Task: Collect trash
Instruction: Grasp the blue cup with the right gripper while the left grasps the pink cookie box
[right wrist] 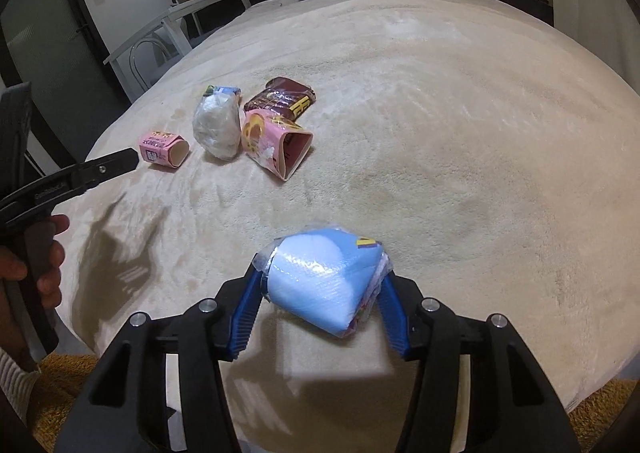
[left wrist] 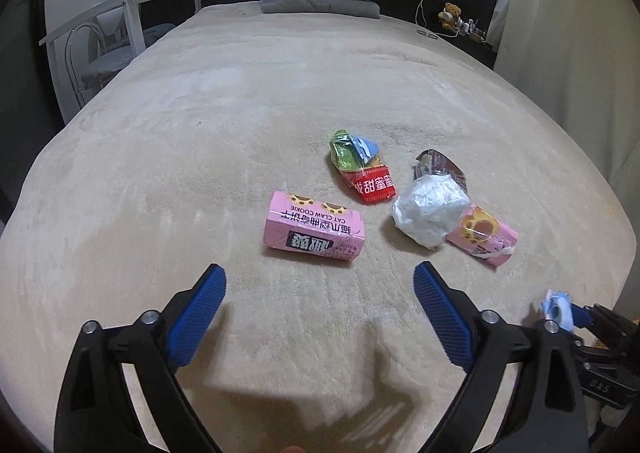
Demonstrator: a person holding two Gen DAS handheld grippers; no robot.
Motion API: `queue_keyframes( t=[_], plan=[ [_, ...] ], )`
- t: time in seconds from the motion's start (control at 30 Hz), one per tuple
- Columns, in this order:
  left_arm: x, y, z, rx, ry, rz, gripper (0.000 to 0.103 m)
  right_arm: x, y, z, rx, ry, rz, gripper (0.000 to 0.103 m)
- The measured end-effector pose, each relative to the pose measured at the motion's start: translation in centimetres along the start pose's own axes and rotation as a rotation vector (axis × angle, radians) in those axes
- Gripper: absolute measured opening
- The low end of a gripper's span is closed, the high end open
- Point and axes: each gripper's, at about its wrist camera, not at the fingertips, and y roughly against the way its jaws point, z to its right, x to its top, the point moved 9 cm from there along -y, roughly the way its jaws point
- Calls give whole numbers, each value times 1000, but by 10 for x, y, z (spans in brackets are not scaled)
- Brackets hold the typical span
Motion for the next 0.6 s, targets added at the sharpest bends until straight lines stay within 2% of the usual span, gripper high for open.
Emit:
queue_keyframes(
  t=[0.2,0.6],
  plan=[
    [11,-16,-3,28,-31,0,94,13,23,0,53,32,33,53],
    [17,-54,-2,99,-125,-27,93,37,38,7,82,84,61,53]
  ],
)
